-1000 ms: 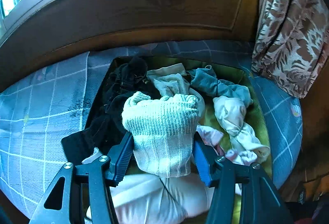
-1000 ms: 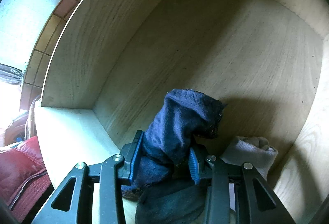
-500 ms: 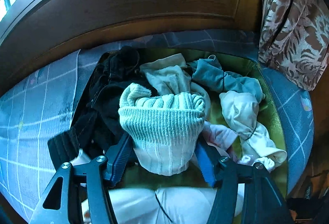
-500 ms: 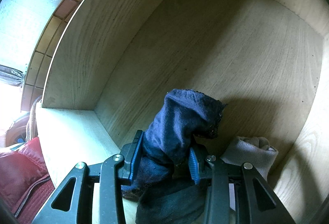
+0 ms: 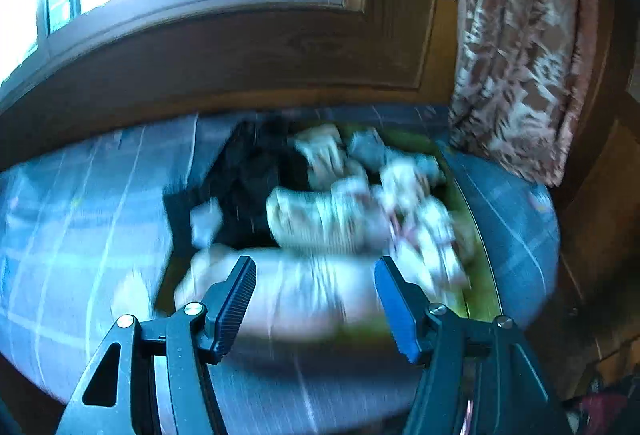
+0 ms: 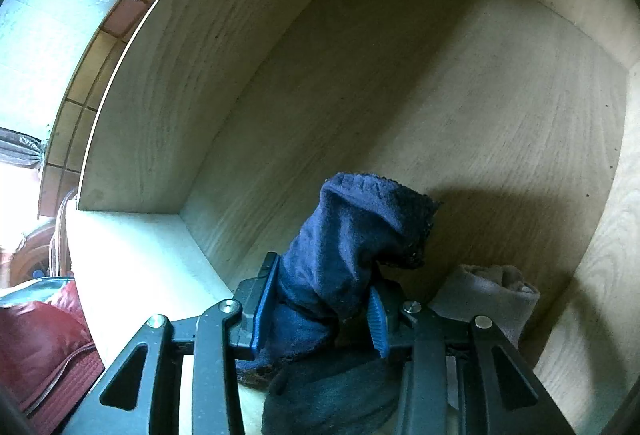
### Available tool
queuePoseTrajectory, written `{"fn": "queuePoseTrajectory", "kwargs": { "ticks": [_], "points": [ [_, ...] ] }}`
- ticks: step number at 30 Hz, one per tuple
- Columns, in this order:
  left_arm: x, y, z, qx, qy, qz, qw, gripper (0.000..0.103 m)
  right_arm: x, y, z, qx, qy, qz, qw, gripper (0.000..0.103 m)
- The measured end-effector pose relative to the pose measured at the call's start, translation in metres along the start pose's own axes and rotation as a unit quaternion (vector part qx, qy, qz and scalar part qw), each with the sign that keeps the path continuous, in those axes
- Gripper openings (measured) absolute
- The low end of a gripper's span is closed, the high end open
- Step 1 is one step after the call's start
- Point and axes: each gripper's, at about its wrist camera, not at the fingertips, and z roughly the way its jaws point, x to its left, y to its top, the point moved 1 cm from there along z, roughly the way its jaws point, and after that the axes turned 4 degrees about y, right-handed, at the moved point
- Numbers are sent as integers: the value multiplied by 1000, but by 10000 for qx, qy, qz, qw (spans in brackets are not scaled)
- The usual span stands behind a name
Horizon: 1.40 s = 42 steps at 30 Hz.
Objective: Organize soft objects
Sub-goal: 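Return the open left tool to the drawer toward the right tool's navy sock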
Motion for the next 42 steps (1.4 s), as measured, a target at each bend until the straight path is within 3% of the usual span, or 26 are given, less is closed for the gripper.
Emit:
{"fn": "queuePoseTrajectory", "kwargs": {
  "ticks": [8,14,17,20,25,29,31,32,34,37,40,42],
  "points": [
    [3,-107,-5,693,-233,-130,9972,63,-1,-1,-1,-71,-61,128,9999,40],
    [2,-152,2,1166,-349,-319,9921,63,-2,7,-7,-250,-362,163,9989,39],
    [-4,-167,9,1412,-374,-261,9889,63,-9,12,-19,-473,-244,326,9981,39],
    [-16,-178,19,1663,-396,-98,9852,63,-8,8,-17,-505,-415,291,9974,39],
    [-38,-189,38,2041,-545,93,9774,63,-4,0,-2,-428,-348,302,9980,42],
    [-55,-186,53,2305,-597,241,9709,63,1,-5,4,-285,-749,259,9965,47],
    [-60,-186,61,2512,-696,245,9651,63,3,-13,-4,-344,-617,264,9972,53],
    [-64,-186,66,2642,-865,221,9603,63,6,-17,-9,-377,-679,234,9967,50],
    [-71,-184,73,2825,-1050,265,9531,64,16,-23,-17,-411,-1126,32,9928,47],
    [-83,-185,83,3011,-997,569,9467,64,33,-33,-22,-269,-1727,-423,9837,46],
    [-83,-184,97,3200,-772,577,9425,64,49,-43,-17,49,-2082,-892,9740,62],
    [-88,-183,107,3300,-742,548,9395,64,57,-50,-5,423,-2264,-1238,9652,63]
  ]
}}
